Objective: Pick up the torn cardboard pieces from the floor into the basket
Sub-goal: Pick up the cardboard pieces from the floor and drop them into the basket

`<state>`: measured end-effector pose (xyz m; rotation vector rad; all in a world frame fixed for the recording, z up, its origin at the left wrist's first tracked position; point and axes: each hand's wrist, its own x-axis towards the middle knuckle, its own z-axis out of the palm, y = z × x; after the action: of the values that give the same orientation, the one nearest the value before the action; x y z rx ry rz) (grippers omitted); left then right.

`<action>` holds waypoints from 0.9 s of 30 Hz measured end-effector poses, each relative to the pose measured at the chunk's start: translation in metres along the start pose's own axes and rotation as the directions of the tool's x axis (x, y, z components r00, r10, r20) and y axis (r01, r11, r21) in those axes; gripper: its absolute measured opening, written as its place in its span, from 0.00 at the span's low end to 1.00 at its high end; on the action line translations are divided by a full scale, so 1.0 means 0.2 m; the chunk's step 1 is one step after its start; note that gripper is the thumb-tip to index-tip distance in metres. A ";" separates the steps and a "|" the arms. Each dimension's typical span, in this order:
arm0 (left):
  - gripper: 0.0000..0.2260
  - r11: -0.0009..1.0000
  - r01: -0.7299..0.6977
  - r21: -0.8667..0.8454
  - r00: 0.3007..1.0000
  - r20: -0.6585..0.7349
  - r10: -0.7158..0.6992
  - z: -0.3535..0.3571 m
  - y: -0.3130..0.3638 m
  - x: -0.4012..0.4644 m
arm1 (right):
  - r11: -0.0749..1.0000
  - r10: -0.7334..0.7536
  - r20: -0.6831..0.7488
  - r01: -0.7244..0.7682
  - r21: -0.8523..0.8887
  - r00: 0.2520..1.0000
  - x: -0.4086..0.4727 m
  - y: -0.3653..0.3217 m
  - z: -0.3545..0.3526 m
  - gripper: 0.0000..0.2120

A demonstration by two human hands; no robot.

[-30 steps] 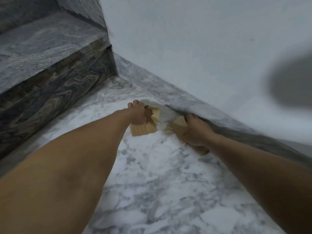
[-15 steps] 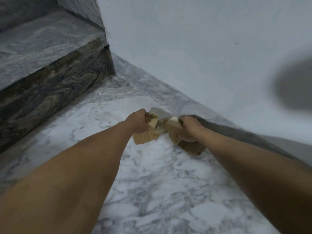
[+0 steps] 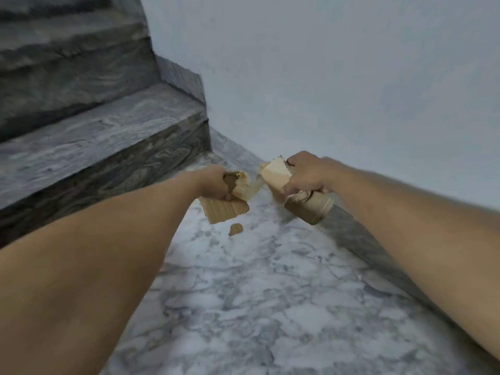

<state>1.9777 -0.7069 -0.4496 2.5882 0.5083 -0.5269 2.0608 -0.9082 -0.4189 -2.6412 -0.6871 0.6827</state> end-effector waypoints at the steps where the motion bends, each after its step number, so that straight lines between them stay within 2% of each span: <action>1: 0.17 1.000 0.017 0.002 1.000 -0.022 -0.017 -0.06 -0.04 -0.10 | 0.999 -0.039 -0.001 0.039 0.009 0.999 -0.05 -0.08 -0.02 0.23; 6: 0.18 0.993 0.103 0.055 0.991 -0.091 -0.098 -0.26 -0.23 -0.54 | 0.989 -0.150 0.008 0.150 -0.001 0.989 -0.26 -0.44 -0.07 0.21; 8: 0.18 0.987 0.147 0.060 0.981 -0.141 -0.137 -0.34 -0.33 -0.73 | 0.983 -0.186 0.014 0.186 0.013 0.982 -0.34 -0.60 -0.05 0.24; 11: 0.19 0.980 0.196 0.022 0.964 -0.187 -0.188 -0.44 -0.50 -1.00 | 0.971 -0.240 0.032 0.240 0.004 0.970 -0.44 -0.84 -0.01 0.29; 16: 0.20 0.958 0.283 -0.047 0.913 -0.294 -0.284 -0.58 -0.79 -1.46 | 0.936 -0.353 0.061 0.352 0.026 0.934 -0.62 -1.32 0.09 0.27; 20: 0.20 0.907 0.387 -0.165 0.823 -0.382 -0.421 -0.63 -1.07 -1.82 | 0.884 -0.468 0.015 0.468 -0.018 0.884 -0.78 -1.78 0.24 0.36; 24: 0.20 0.831 0.464 -0.307 0.723 -0.410 -0.556 -0.62 -1.30 -2.08 | 0.841 -0.532 0.020 0.525 0.133 0.847 -0.88 -2.12 0.45 0.31; 27: 0.20 0.772 0.501 -0.391 0.645 -0.427 -0.634 -0.56 -1.46 -2.24 | 0.827 -0.549 -0.003 0.543 0.148 0.836 -0.95 -2.32 0.62 0.39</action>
<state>1.4988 -0.5252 -0.2615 2.2660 1.5272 0.1162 1.6788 -0.5999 -0.2599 -2.1378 -1.2860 0.5817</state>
